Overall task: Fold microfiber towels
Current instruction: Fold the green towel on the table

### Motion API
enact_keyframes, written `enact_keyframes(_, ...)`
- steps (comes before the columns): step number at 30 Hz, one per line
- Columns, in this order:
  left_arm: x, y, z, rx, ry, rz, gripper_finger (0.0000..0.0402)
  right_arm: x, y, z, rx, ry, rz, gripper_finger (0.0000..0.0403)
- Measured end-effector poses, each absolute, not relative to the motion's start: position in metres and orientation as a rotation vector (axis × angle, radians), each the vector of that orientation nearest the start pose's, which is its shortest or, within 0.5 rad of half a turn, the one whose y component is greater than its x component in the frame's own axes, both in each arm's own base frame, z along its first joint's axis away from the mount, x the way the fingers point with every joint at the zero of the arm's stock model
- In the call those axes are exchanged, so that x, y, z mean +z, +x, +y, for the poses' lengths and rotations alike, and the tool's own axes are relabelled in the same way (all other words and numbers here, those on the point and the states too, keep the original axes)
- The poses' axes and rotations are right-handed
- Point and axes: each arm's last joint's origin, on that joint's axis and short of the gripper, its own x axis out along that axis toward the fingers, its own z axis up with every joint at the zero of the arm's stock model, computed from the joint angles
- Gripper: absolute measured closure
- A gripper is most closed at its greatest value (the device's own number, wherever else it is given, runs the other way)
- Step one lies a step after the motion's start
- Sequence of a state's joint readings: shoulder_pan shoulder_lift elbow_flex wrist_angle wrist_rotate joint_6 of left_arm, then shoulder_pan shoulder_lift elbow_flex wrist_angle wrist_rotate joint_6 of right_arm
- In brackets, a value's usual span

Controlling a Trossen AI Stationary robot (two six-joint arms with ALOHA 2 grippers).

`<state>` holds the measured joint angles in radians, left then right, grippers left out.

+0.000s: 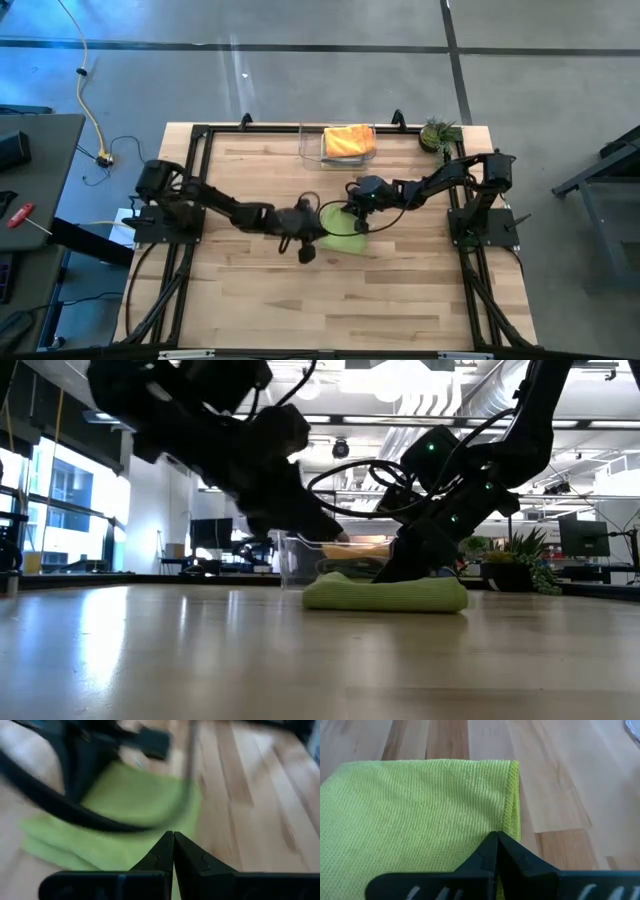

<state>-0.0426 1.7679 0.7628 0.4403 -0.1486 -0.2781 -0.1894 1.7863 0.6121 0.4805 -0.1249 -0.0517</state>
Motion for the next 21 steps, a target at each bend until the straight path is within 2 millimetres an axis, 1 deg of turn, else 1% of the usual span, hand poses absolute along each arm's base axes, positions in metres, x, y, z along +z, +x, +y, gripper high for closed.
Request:
enact_keyframes(3, 0.136, 0.338, 0.01, 0.243, -0.249, 0.5, 0.0402, 0.098, 0.296, -0.053, -0.04, 0.055, 0.678, 0.0403)
enact_keyframes(5, 0.13, 0.337, 0.023, 0.295, -0.266, 0.518, 0.0401, 0.098, 0.296, -0.053, -0.038, 0.051, 0.677, 0.0403)
enact_keyframes(7, 0.122, 0.34, 0.034, 0.312, -0.282, 0.504, 0.0402, 0.098, 0.297, -0.053, -0.038, 0.055, 0.674, 0.0403)
enact_keyframes(9, 0.113, 0.339, 0.043, 0.32, -0.299, 0.526, 0.0401, 0.098, 0.297, -0.053, -0.038, 0.056, 0.664, 0.0403)
enact_keyframes(12, 0.104, 0.343, 0.049, 0.326, -0.288, 0.5, 0.0401, 0.099, 0.298, -0.053, -0.038, 0.056, 0.657, 0.0403)
enact_keyframes(15, 0.098, 0.348, 0.05, 0.306, -0.251, 0.445, 0.0401, 0.1, 0.299, -0.053, -0.03, 0.056, 0.643, 0.0403)
enact_keyframes(19, 0.083, 0.346, 0.052, 0.327, -0.27, 0.493, 0.0401, 0.101, 0.298, -0.052, -0.017, 0.081, 0.645, 0.0403)
enact_keyframes(21, 0.08, 0.345, 0.055, 0.354, -0.278, 0.503, 0.0401, 0.105, 0.297, -0.052, -0.017, 0.081, 0.638, 0.0403)
